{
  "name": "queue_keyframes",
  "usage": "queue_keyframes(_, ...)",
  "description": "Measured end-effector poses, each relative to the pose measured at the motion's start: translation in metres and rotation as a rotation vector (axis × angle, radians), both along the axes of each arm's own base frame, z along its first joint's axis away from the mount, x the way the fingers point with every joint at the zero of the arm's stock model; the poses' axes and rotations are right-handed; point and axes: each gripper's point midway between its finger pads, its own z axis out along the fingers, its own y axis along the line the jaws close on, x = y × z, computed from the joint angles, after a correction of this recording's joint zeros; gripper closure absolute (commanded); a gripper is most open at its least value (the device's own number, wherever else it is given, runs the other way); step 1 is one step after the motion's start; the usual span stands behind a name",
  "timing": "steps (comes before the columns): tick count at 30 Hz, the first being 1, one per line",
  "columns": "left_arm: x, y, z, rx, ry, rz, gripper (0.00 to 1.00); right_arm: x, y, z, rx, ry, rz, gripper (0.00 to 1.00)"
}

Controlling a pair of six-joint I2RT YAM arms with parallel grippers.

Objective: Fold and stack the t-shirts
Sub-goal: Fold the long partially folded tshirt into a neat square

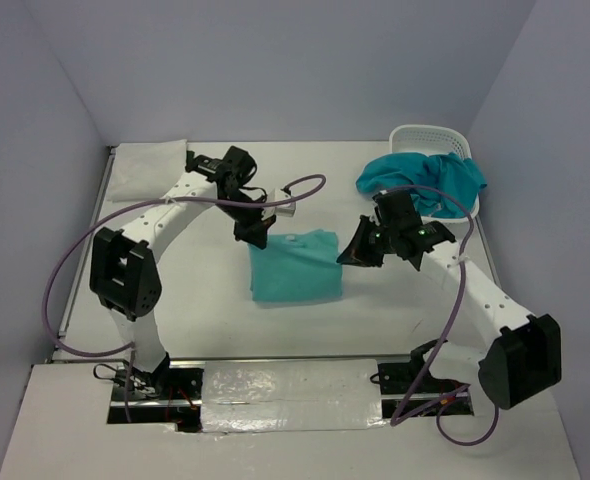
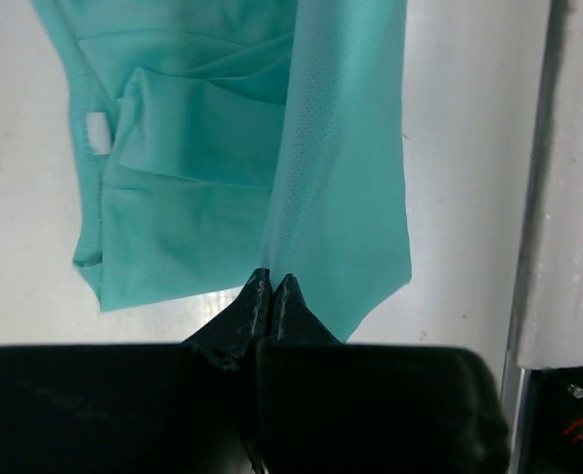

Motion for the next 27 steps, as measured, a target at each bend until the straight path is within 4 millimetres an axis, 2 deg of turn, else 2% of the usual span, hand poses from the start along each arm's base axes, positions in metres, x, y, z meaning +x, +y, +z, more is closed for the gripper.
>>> queue_keyframes(3, 0.019, -0.001, -0.001, -0.011, -0.010, 0.024, 1.00, 0.017, 0.000, -0.007, -0.004, 0.014, -0.004, 1.00)
queue_keyframes(9, 0.042, 0.006, -0.002, -0.025, -0.014, 0.105, 1.00, 0.061, 0.006, -0.018, -0.025, 0.034, -0.006, 1.00)
queue_keyframes(15, 0.069, 0.017, -0.018, -0.012, -0.005, 0.211, 1.00, 0.105, 0.016, -0.020, -0.030, 0.021, 0.000, 1.00)
queue_keyframes(22, 0.102, 0.014, -0.036, -0.016, -0.029, 0.306, 0.98, 0.134, 0.014, -0.044, -0.047, 0.064, -0.023, 1.00)
queue_keyframes(25, 0.114, 0.017, -0.043, -0.016, -0.035, 0.346, 0.92, 0.159, 0.016, -0.050, -0.056, 0.061, -0.031, 0.92)
queue_keyframes(27, 0.123, 0.020, -0.048, -0.012, -0.052, 0.368, 0.76, 0.176, 0.018, -0.054, -0.058, 0.051, -0.040, 0.83)
